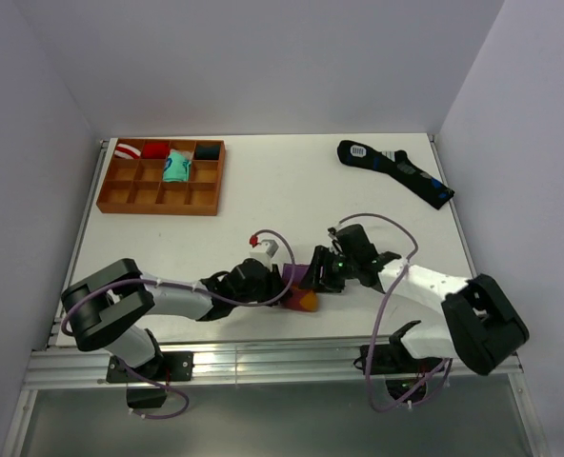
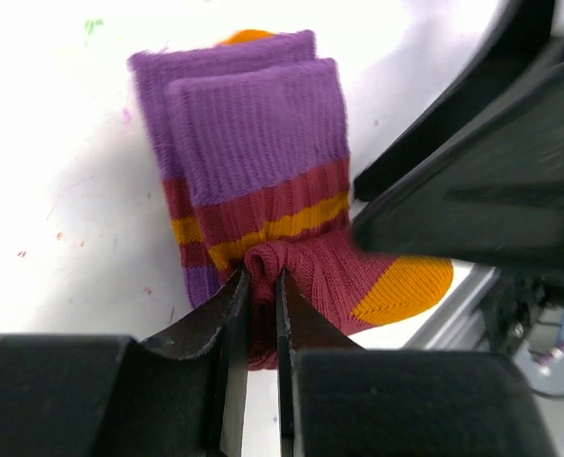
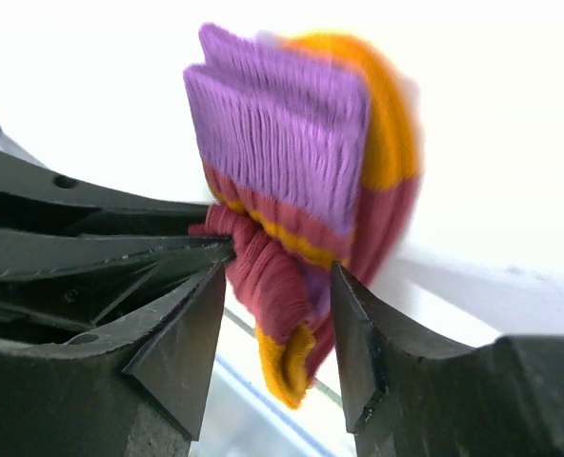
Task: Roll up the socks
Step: Roll the sock at the center of the board.
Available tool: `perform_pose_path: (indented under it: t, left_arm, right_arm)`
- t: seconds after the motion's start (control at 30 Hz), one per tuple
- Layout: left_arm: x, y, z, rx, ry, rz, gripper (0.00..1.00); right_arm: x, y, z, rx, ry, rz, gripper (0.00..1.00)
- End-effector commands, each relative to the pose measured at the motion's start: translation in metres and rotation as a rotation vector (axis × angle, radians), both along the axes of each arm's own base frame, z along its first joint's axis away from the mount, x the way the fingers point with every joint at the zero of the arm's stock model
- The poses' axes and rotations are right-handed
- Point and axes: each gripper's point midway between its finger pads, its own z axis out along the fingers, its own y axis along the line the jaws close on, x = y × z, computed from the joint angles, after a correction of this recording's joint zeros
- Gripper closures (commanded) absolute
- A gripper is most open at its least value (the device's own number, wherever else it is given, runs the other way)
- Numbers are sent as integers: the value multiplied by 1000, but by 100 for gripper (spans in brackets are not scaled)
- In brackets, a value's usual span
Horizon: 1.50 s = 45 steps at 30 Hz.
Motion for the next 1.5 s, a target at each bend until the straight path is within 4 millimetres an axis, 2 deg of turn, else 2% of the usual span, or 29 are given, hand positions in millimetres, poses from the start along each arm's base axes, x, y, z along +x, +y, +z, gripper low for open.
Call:
perform_pose_path:
  t: [0.0,0.07,0.1,0.17,0.23,0.27,0.33,0.37,0.47,0.5,0.57,0.6,0.63,0.67,0.7,0.73,0.8,0.83,0.9,0.93,1.13,1.3,1.4,1.47]
  left_arm:
    - [-27,28,-27,96,167,-58,100]
    - [-23,34,-26,89,189,-49,100]
    - [-24,38,-26,100,202,-50,100]
    - [-23,42,-25,105,219,-47,100]
    - [-25,45,-22,114,237,-52,100]
    - [-24,46,-21,114,244,-51,100]
    - [-23,49,-20,129,255,-53,100]
    - [-22,46,-16,122,253,-60,100]
    - [-22,50,-16,142,281,-65,100]
    - [-22,50,-15,141,287,-68,100]
    - [-20,51,-12,135,302,-70,100]
    - [-22,49,-8,120,312,-86,100]
    - [-22,52,-9,127,323,-85,100]
    - [-19,54,-7,137,335,-76,100]
    - [-20,54,-7,143,341,-89,100]
    - [-21,55,-6,144,348,-95,100]
    - [-20,56,-5,149,365,-97,100]
    - [-22,56,-3,139,378,-110,100]
    - [-21,57,-2,138,389,-112,100]
    - [-22,57,-2,135,396,-117,100]
    - [-22,56,-2,143,426,-123,100]
    - [-19,54,-1,131,455,-118,100]
    - [-18,53,-1,124,471,-116,100]
    - [-17,52,-2,121,480,-117,100]
  right_arm:
    - [24,-20,12,-77,-197,-90,44]
    - [29,-21,22,-58,-273,-95,44]
    - [32,-20,36,-26,-337,-95,44]
    - [34,-16,49,13,-428,-90,44]
    - [38,-13,75,76,-551,-99,44]
    - [36,-14,77,80,-586,-101,44]
    - [33,-7,107,150,-732,-91,44]
    - [22,1,116,189,-782,-59,44]
    - [15,11,129,208,-891,-47,44]
    - [2,23,128,224,-894,5,45]
    - [-3,33,128,233,-922,29,46]
    - [-8,40,118,225,-909,61,46]
    - [-13,48,119,234,-931,66,47]
    - [-16,52,103,206,-912,87,48]
    - [-20,55,98,202,-915,107,49]
    - [-27,61,97,228,-927,124,50]
    - [-30,65,83,206,-919,145,52]
    - [-32,70,84,212,-936,157,53]
    - [-31,72,75,173,-941,159,53]
    - [-32,75,78,179,-958,165,53]
    - [-33,82,63,129,-967,181,54]
    - [-42,84,49,103,-965,210,54]
    - [-48,82,42,85,-971,209,52]
    - [-49,76,33,60,-968,202,46]
